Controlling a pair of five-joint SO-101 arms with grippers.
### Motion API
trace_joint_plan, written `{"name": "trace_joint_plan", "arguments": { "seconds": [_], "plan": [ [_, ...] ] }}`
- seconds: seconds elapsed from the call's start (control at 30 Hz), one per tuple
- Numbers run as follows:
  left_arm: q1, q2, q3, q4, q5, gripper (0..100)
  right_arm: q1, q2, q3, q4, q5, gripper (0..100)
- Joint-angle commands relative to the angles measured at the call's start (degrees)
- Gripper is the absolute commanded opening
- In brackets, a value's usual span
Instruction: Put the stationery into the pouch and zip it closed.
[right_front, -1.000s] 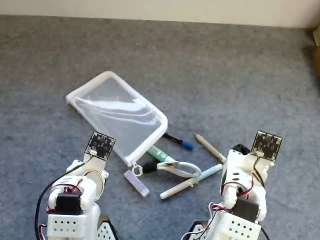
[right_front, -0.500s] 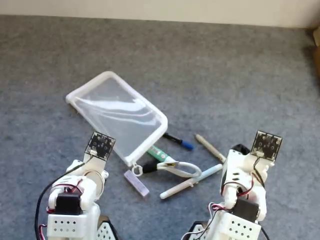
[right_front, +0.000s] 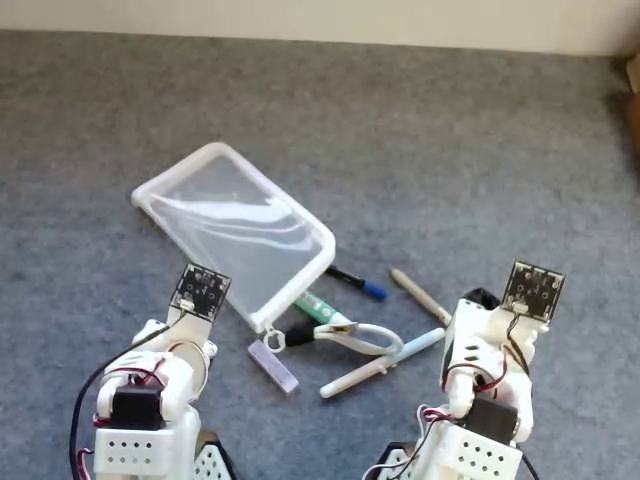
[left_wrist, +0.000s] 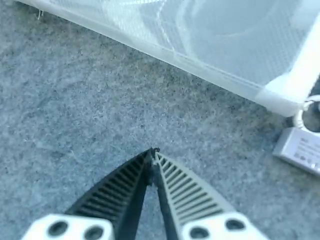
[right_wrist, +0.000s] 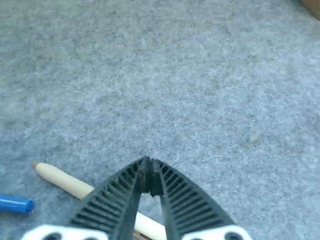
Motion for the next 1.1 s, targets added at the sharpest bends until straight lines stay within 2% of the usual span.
{"name": "trace_joint_plan", "arguments": {
  "seconds": [0.0,0.53,0.7,0.8,0.9,1.07],
  "plan": [
    [-0.4,-0.31,1.45,0.35,-0.18,1,0.48,-0.92,7.96,0.4,0.18,0.5],
    [-0.57,-0.31,0.66,0.26,-0.26,1,0.48,-0.92,7.96,-0.04,0.53,0.5],
    [-2.15,-0.31,-4.7,-0.62,-0.26,1,-3.47,-0.92,7.87,-2.68,0.97,0.6],
    [-3.38,-0.31,-6.64,-1.14,-0.18,1,-5.67,-0.92,6.64,-2.59,8.18,0.6],
    [-6.29,-0.31,-6.73,-1.93,-0.09,1,-4.79,-0.92,3.56,-2.42,16.44,0.6],
    [-15.87,-0.31,-4.09,-8.0,-0.18,1,-6.73,-0.92,-8.04,7.25,20.31,3.1]
  ]
}}
